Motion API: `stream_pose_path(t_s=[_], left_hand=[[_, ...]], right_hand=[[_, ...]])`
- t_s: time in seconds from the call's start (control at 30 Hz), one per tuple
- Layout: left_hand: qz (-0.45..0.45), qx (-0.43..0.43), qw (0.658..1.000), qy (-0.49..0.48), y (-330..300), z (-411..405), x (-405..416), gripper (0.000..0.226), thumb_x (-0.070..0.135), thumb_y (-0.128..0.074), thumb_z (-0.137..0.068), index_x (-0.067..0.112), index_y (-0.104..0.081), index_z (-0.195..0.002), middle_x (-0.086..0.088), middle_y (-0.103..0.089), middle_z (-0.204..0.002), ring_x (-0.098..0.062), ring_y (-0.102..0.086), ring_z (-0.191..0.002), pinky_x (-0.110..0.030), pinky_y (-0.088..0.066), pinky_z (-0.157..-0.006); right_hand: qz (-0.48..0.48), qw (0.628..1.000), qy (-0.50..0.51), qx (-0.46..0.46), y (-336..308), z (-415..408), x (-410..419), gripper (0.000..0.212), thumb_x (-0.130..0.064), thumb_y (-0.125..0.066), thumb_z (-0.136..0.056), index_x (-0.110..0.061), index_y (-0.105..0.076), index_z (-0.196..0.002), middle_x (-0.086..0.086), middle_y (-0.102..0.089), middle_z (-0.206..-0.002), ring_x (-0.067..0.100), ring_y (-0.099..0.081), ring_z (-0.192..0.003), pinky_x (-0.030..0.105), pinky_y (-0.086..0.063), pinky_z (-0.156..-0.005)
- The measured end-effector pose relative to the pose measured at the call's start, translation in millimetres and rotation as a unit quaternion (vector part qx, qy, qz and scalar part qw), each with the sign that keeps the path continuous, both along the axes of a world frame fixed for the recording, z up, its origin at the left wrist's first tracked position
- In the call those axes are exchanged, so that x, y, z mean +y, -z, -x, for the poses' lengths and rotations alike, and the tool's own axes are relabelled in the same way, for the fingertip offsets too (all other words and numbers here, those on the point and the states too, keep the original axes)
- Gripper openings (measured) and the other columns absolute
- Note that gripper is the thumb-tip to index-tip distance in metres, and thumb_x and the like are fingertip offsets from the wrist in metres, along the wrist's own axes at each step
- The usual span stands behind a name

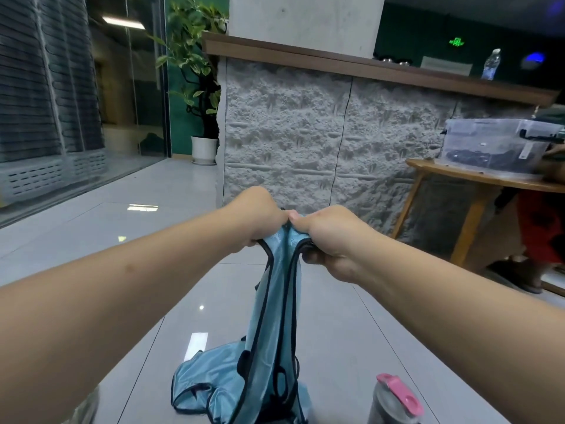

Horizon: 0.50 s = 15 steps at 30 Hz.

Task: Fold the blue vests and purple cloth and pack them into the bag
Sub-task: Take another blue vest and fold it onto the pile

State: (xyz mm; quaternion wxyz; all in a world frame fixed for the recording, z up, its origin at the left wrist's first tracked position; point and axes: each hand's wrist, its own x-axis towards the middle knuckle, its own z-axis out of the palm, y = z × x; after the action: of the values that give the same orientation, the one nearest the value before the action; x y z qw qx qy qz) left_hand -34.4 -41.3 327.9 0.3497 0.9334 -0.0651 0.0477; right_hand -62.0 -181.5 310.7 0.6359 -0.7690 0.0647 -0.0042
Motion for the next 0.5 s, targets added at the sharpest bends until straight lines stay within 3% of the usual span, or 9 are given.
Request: stream_pose_path(t_s=[0.1, 0.17, 0.23, 0.3, 0.33, 0.4, 0.5], left_hand=[[0.091, 0.04, 0.995, -0.005, 3.5, -0.3, -1.0, 0.048, 0.044, -0.059, -0.102, 0.01, -0.045, -0.07, -0.005, -0.042, -0.052, -0.022, -0.038, -0.046, -0.028, -0.033, -0.051], [0.15, 0.077, 0.986, 0.01, -0.7, 5.4, -2.5, 0.05, 0.051, -0.047, -0.106, 0.007, -0.053, -0.082, -0.005, -0.052, -0.047, -0.023, -0.05, -0.046, -0.026, -0.032, -0.05], [0.195, 0.111, 0.974, 0.02, -8.8, 11.8, -3.0, 0.066, 0.061, -0.031, -0.106, 0.006, -0.057, -0.08, -0.007, -0.057, -0.046, -0.023, -0.06, -0.047, -0.025, -0.033, -0.049], [0.217, 0.151, 0.964, 0.033, -16.4, 15.7, -1.9, 0.081, 0.07, -0.018, -0.103, 0.006, -0.053, -0.068, -0.008, -0.053, -0.046, -0.021, -0.056, -0.041, -0.026, -0.036, -0.05], [0.216, 0.17, 0.96, 0.043, -18.9, 15.9, -1.3, 0.084, 0.074, -0.014, -0.101, 0.006, -0.052, -0.067, -0.006, -0.048, -0.048, -0.019, -0.051, -0.04, -0.027, -0.037, -0.052], [0.2, 0.198, 0.957, 0.066, -21.4, 16.7, -0.2, 0.092, 0.077, -0.011, -0.099, 0.002, -0.062, -0.079, -0.005, -0.05, -0.053, -0.018, -0.049, -0.043, -0.028, -0.043, -0.055], [0.203, 0.195, 0.956, 0.079, -22.0, 16.5, -1.3, 0.096, 0.076, -0.016, -0.099, -0.004, -0.069, -0.109, -0.019, -0.076, -0.084, -0.026, -0.072, -0.067, -0.032, -0.055, -0.061]], right_hand=[[0.016, 1.0, 0.004, -0.013, -1.7, 0.0, -0.6, 0.036, -0.026, -0.072, -0.099, 0.006, -0.07, -0.115, 0.014, -0.059, -0.086, 0.02, -0.048, -0.054, 0.024, -0.045, -0.045], [0.043, 0.999, -0.017, -0.022, -2.3, 1.6, -1.9, 0.047, -0.043, -0.072, -0.096, 0.001, -0.073, -0.112, 0.02, -0.074, -0.101, 0.026, -0.059, -0.066, 0.029, -0.05, -0.052], [0.083, 0.995, -0.057, -0.027, -4.7, 6.3, -4.2, 0.056, -0.056, -0.075, -0.09, -0.003, -0.076, -0.109, 0.016, -0.078, -0.111, 0.029, -0.071, -0.085, 0.035, -0.056, -0.065], [0.123, 0.987, -0.1, -0.037, -8.4, 12.9, -5.6, 0.053, -0.047, -0.084, -0.084, 0.0, -0.076, -0.108, 0.007, -0.081, -0.1, 0.027, -0.076, -0.093, 0.036, -0.055, -0.077], [0.141, 0.982, -0.115, -0.042, -9.5, 15.6, -6.2, 0.046, -0.037, -0.088, -0.081, 0.001, -0.076, -0.104, 0.003, -0.08, -0.091, 0.026, -0.076, -0.086, 0.033, -0.053, -0.076], [0.183, 0.973, -0.13, -0.054, -9.8, 18.9, -5.5, 0.028, -0.023, -0.09, -0.077, -0.002, -0.075, -0.087, -0.003, -0.064, -0.071, 0.017, -0.06, -0.067, 0.025, -0.044, -0.064], [0.223, 0.965, -0.118, -0.076, -6.6, 18.7, -3.6, 0.024, -0.014, -0.089, -0.077, -0.009, -0.065, -0.073, -0.001, -0.05, -0.066, 0.017, -0.044, -0.064, 0.028, -0.034, -0.06]])
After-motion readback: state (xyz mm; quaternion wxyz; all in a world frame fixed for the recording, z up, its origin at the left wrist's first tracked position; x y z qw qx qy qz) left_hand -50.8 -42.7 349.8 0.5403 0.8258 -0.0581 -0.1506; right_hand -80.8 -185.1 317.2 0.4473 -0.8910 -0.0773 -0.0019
